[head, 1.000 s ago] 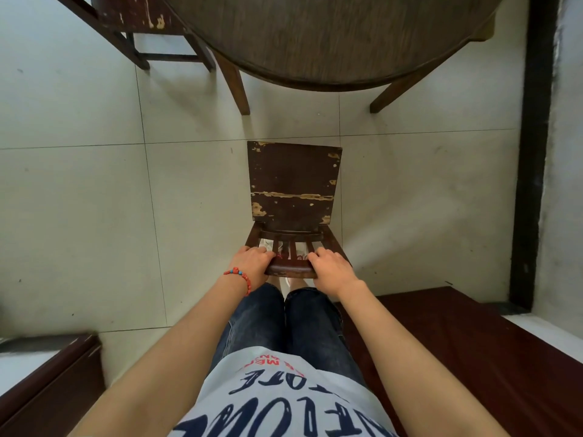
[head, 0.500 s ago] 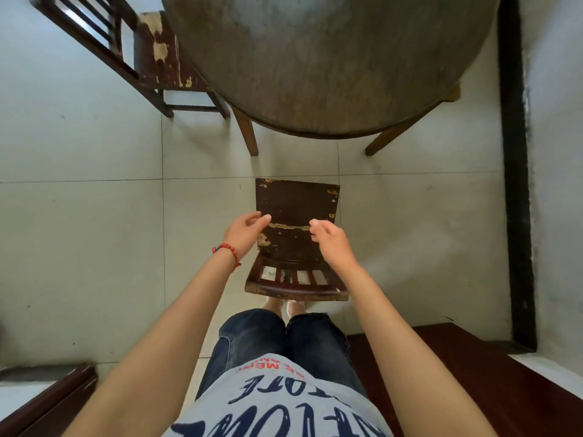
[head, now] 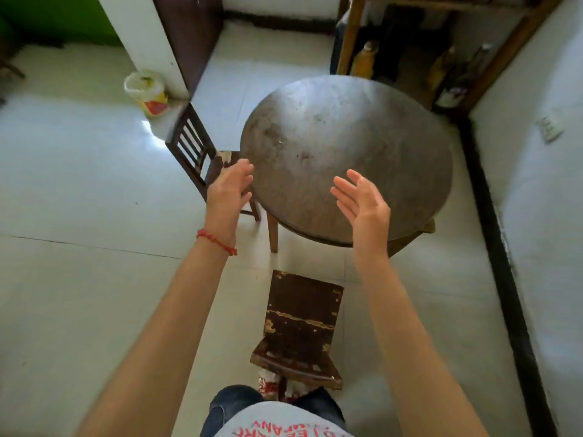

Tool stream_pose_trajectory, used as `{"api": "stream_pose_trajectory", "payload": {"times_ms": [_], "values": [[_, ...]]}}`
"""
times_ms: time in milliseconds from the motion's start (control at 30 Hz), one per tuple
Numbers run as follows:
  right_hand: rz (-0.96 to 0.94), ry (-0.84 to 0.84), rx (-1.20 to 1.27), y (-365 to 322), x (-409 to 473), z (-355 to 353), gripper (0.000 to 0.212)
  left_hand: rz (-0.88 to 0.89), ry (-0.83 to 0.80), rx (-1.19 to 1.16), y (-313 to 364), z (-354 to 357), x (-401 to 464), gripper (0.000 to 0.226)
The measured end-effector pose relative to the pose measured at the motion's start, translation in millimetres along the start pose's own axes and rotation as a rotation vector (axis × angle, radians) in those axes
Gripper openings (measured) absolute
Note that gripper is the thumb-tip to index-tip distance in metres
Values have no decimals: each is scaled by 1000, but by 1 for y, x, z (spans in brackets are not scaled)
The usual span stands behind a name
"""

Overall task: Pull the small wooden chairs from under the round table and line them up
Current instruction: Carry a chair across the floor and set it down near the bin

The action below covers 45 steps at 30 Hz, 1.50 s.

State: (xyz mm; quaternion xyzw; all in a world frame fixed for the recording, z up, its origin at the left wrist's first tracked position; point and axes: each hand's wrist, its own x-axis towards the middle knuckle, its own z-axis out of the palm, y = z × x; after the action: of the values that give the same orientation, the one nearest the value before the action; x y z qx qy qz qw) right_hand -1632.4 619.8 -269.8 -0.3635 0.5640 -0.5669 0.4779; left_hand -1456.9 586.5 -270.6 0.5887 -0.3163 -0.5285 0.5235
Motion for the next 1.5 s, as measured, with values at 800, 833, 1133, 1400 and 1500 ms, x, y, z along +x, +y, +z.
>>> {"api": "stream_pose_trajectory", "payload": {"times_ms": [800,833,1133,1400,1500], "values": [[-256,-243,190,-117,-33,96,28,433,197,-193,137,-92,-64,23],[-251,-252,188,-116,-34,98,29,431,203,-191,137,-95,-64,23],[-231,-323,194,-98,-37,163,25,416,238,-171,137,-156,-46,24],[-189,-245,200,-75,-26,250,29,339,162,-186,152,-221,21,26],[-171,-204,207,-69,-17,284,30,305,139,-193,160,-245,51,27]]}}
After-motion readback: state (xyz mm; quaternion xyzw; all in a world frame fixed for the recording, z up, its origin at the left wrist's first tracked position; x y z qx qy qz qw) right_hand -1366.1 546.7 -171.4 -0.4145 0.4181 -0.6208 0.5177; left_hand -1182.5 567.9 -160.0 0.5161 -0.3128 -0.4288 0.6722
